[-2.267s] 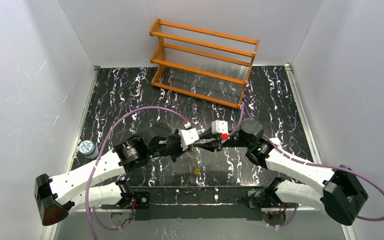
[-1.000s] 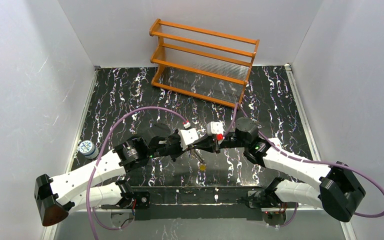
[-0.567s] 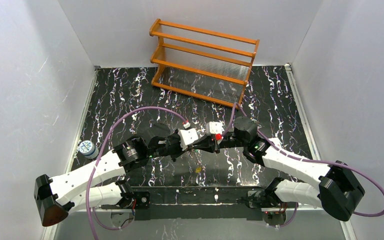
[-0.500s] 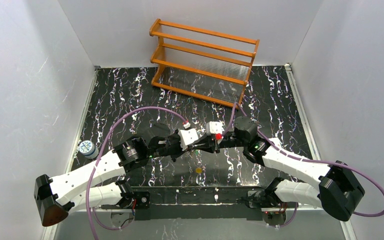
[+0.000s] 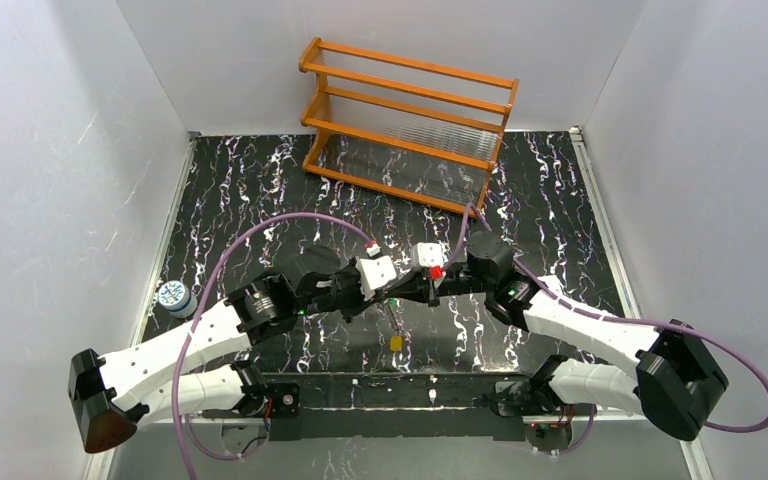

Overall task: Put the keys on the keyring
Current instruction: Adjust the key on the keyring.

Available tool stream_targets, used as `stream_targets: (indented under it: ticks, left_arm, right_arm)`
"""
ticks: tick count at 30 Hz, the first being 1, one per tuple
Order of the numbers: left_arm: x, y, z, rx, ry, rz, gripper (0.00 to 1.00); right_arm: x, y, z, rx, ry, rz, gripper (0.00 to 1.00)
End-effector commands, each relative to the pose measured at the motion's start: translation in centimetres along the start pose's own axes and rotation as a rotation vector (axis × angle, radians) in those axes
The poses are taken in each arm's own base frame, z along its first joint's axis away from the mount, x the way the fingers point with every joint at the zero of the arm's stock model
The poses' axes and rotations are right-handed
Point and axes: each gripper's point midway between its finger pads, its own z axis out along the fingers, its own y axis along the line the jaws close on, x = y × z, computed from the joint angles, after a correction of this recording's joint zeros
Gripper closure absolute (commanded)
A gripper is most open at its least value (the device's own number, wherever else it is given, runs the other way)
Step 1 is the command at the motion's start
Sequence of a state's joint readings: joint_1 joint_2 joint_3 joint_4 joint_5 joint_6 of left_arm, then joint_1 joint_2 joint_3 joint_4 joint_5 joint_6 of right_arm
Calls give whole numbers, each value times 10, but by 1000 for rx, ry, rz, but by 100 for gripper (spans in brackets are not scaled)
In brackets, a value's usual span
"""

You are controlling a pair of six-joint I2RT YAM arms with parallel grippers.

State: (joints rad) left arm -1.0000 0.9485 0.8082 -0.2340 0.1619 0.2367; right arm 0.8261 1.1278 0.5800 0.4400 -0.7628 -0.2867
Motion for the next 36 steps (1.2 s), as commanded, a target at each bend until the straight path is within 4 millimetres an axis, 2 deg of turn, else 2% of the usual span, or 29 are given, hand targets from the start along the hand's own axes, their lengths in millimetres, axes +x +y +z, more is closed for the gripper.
stream_targets:
  ticks: [1,5,9,10,15,21,30,36]
  left_arm:
    - [-17,2,-5,-20,-76,4,77]
    - [-23,3,-14,-47,-161,3,62]
    - [-24,-1,-21,-46,-256,21,57]
    - [-32,0,-25,-59,-311,30,57]
    - [-45,1,-41,-103,-486,39,63]
    - [-53,-9,-52,-80,-642,47,66]
    - [-60,-21,-42,9,-642,73,77]
    - [-61,-29,-35,63,-630,87,78]
  right_arm:
    - [-39,-12,-3,57,-90,-106,99]
    - [-47,-6,-14,102,-161,-160,99]
    - [-64,1,-23,123,-249,-215,99]
    - [-67,2,-25,125,-268,-227,99]
    - [-75,13,-31,111,-329,-282,99]
    - [-80,23,-32,55,-347,-311,99]
    - [-81,28,-29,10,-345,-307,99]
    - [-81,26,-29,21,-344,-297,99]
